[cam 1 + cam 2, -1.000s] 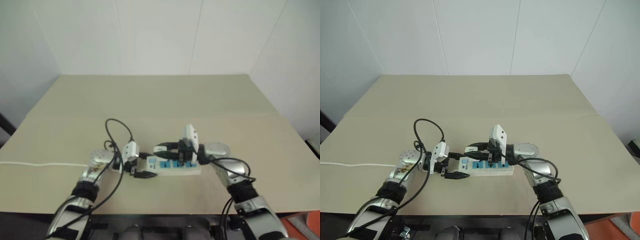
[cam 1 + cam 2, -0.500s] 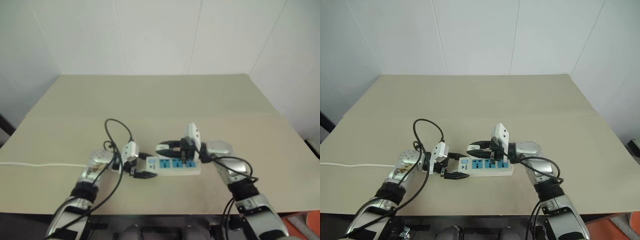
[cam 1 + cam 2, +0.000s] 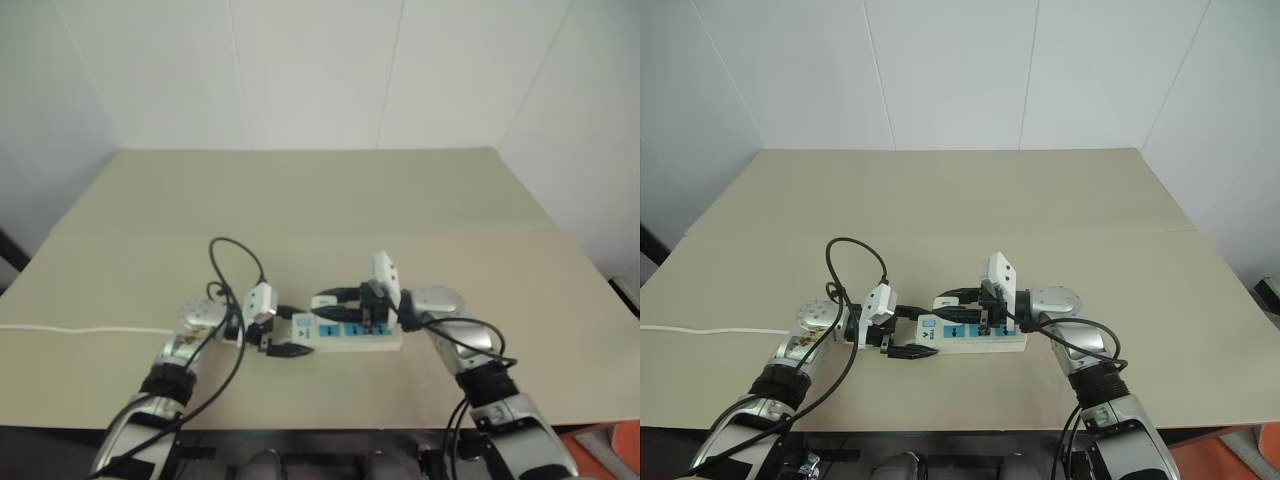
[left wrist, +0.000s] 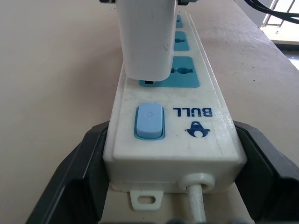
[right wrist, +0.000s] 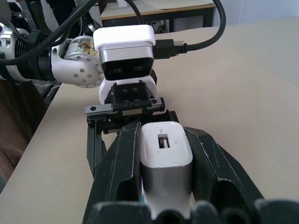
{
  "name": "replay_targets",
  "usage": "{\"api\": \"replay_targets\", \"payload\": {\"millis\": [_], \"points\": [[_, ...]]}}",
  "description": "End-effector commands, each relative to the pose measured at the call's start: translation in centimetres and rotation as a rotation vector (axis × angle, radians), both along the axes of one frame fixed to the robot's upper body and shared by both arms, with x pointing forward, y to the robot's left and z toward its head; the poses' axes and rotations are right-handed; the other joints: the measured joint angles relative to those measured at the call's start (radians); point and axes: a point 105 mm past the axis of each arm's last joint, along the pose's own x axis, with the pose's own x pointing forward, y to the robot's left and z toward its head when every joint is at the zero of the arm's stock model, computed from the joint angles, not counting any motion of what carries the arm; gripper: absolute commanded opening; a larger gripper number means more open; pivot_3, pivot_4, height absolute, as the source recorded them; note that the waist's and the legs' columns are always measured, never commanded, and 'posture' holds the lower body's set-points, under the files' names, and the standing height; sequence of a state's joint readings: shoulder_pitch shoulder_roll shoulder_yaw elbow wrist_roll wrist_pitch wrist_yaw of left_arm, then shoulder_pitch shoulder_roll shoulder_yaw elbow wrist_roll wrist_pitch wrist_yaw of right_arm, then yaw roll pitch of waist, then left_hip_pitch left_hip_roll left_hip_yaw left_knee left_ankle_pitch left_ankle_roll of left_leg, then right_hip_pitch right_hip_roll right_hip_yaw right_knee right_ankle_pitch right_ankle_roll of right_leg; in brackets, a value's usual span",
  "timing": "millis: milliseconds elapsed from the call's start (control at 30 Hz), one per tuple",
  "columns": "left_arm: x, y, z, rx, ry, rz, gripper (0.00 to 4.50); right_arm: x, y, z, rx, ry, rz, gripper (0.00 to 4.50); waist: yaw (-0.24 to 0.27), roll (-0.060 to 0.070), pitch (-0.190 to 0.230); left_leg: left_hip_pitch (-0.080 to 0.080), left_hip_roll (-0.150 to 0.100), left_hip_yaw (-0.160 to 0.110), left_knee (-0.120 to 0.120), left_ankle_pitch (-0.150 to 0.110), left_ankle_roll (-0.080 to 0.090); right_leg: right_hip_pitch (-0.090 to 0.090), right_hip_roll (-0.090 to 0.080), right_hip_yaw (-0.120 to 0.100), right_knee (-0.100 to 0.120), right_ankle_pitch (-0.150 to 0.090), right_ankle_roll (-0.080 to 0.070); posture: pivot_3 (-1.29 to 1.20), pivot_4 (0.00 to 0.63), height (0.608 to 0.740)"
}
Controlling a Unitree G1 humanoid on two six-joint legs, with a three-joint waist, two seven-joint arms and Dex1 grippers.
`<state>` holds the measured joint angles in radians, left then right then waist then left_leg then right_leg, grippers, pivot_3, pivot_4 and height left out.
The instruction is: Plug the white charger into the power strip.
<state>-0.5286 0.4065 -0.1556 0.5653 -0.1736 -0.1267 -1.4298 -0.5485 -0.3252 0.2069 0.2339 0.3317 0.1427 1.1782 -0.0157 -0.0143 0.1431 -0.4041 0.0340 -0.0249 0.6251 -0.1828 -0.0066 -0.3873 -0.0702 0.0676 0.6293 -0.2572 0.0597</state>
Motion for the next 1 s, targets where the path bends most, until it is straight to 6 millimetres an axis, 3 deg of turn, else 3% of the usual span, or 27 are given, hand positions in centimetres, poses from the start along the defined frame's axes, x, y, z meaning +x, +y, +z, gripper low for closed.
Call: {"api": "replay_targets", "payload": {"millis": [33,367,1000], "points": [[-1.0,0.3,-1.6,0.044,0.065,-0.026,3.27,0.0,0.3,0.6,0.011,-0.024,0.01,1.18,0.0,0.0,0.0,0.0,0.0,0.0,0.0,0.0,0.0,0.0,0.0,0.0,0.0,0.0,0.0,0.0,0.15,0.74],[-1.2,0.4,-1.6,0.047,0.068,-0.028,3.27,-0.3,-0.6,0.2,0.007,-0.045,0.013,1.18,-0.001,0.0,0.0,0.0,0.0,0.0,0.0,0.0,0.0,0.0,0.0,0.0,0.0,0.0,0.0,0.0,0.15,0.74],[-1.6,2.0,-1.2,0.07,0.069,0.006,3.27,0.5,-4.0,-3.3,-0.101,-0.062,-0.02,1.18,-0.006,-0.001,-0.001,0.002,0.001,0.0,0.0,0.0,0.0,0.001,0.001,0.001,0.0,0.0,-0.001,0.0,0.15,0.74]]}}
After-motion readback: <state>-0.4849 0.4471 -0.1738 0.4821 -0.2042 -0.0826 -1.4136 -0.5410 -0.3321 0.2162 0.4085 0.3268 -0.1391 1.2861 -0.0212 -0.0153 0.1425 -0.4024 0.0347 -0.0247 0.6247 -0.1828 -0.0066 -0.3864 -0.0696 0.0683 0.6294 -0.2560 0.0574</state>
